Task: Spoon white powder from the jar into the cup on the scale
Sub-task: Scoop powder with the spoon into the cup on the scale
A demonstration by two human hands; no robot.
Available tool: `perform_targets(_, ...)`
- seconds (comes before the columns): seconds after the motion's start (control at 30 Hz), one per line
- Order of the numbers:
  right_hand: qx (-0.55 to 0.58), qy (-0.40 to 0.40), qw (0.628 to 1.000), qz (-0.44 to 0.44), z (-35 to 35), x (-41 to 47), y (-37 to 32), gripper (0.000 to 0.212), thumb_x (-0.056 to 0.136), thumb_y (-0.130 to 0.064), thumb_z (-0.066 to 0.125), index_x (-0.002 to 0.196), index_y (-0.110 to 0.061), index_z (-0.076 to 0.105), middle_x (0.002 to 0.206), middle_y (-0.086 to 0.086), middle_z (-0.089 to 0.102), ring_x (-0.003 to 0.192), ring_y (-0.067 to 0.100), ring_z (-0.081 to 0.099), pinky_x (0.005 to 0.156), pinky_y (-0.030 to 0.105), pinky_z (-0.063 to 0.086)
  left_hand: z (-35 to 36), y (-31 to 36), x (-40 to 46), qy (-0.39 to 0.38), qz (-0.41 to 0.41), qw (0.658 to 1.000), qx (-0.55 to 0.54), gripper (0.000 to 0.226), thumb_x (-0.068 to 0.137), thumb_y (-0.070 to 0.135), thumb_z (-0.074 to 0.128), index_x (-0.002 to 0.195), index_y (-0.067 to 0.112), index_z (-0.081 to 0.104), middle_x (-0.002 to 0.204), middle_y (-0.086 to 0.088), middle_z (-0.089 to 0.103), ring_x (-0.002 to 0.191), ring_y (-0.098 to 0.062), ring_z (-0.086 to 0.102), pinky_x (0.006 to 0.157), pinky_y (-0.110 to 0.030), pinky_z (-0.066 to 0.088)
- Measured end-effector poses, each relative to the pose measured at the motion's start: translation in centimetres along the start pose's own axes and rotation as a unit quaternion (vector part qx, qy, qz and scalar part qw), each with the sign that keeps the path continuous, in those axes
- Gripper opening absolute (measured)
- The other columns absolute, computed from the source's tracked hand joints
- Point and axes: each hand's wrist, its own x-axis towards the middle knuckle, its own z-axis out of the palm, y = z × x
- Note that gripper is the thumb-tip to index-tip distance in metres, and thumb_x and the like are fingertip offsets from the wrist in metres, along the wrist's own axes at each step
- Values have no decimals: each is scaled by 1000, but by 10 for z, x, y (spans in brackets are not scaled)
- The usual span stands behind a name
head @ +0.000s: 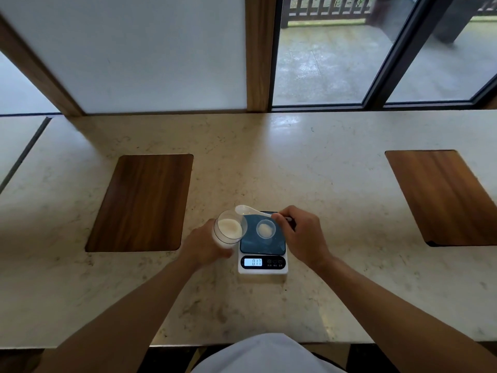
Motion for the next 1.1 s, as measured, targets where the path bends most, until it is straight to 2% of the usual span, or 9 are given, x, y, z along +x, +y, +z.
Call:
perform_targets(0.1,-11,-35,999,-28,5,3,-6,18,91,-25,68,89,-7,70,75,2,70,60,9,60,54,7,43,0,1,0,1,8,1000,3,72,59,47,85,122,29,54,110,8,66,98,-16,64,89,-35,53)
perform_targets(0.2,-21,-61,997,-48,10,3,-9,18,92,-25,66,89,-8,69,74,0,67,57,9,57,55,13,45,0,4,-1,1,39,999,-3,59,66,40,86,113,35,50,104,11,61,94,-14,62,85,-28,48)
perform_targets(0.3,-46,-74,993,-81,14,1,-11,19,94,-24,63,88,-7,67,74,5,68,57,17,59,51,28,53,1,6,-1,10,48,999,-9,63,67,40,87,118,31,53,106,10,61,92,-10,57,83,-25,43)
perform_targets(0.4,-77,-85,987,-111,17,0,-12,19,95,-22,63,87,-5,67,75,7,67,56,19,58,50,36,55,2,5,-2,10,43,999,0,74,65,41,89,127,22,53,115,4,65,96,-12,59,86,-26,46)
perform_targets(0.53,-117,-99,979,-137,17,1,-11,20,96,-22,62,87,-5,67,74,7,66,54,18,55,49,37,54,2,4,-4,14,42,999,14,78,63,42,90,127,22,53,116,1,67,97,-16,62,85,-29,51)
perform_targets(0.63,-139,-119,973,-139,15,4,-10,22,97,-24,59,90,-5,67,78,7,68,57,19,57,52,39,55,2,3,-5,19,62,998,29,81,60,42,91,128,22,53,114,2,67,92,-12,60,81,-26,48)
perform_targets(0.9,-178,-156,965,-110,15,2,-11,28,101,-28,51,93,-8,67,85,5,70,63,19,59,59,37,56,4,-2,-7,11,102,994,45,78,60,43,91,127,28,53,116,4,68,92,-7,57,82,-23,45)
perform_targets(1.1,-185,-183,964,-56,20,3,-12,29,101,-31,48,94,-10,68,86,3,70,67,17,60,63,35,56,4,-6,-5,-10,92,994,58,82,58,51,87,129,32,50,118,7,66,100,-11,61,90,-34,54)
